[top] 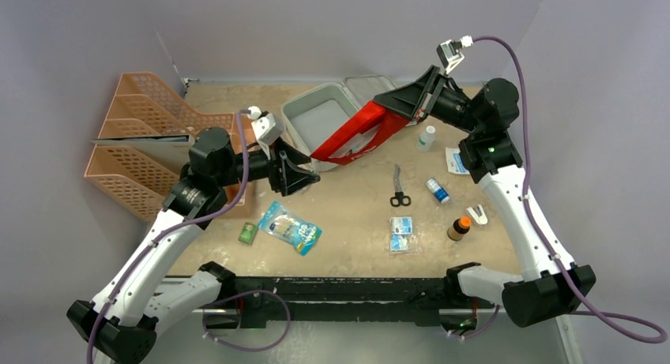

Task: Organize the medicine kit
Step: Zip the medicine pouch.

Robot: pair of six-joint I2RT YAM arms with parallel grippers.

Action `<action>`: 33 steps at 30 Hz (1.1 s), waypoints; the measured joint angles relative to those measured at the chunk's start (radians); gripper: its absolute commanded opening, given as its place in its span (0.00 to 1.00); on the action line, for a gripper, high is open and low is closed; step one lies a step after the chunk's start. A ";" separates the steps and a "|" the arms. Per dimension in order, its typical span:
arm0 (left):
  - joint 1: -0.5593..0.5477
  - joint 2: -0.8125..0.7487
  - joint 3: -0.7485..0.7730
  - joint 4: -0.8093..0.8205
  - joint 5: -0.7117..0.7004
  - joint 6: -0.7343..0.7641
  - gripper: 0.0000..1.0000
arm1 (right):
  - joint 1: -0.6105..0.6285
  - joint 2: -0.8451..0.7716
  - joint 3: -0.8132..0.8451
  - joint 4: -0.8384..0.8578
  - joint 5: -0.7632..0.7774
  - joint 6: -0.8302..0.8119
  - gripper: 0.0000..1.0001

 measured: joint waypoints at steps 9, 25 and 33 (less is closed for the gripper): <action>0.000 0.042 0.022 0.014 0.017 0.008 0.57 | 0.000 0.000 -0.028 0.045 0.000 0.035 0.00; 0.000 0.087 0.023 0.150 0.031 -0.019 0.57 | 0.000 -0.001 -0.061 0.084 0.000 0.070 0.00; 0.000 0.080 0.023 0.156 0.030 -0.013 0.49 | 0.000 -0.001 -0.065 0.101 0.000 0.084 0.00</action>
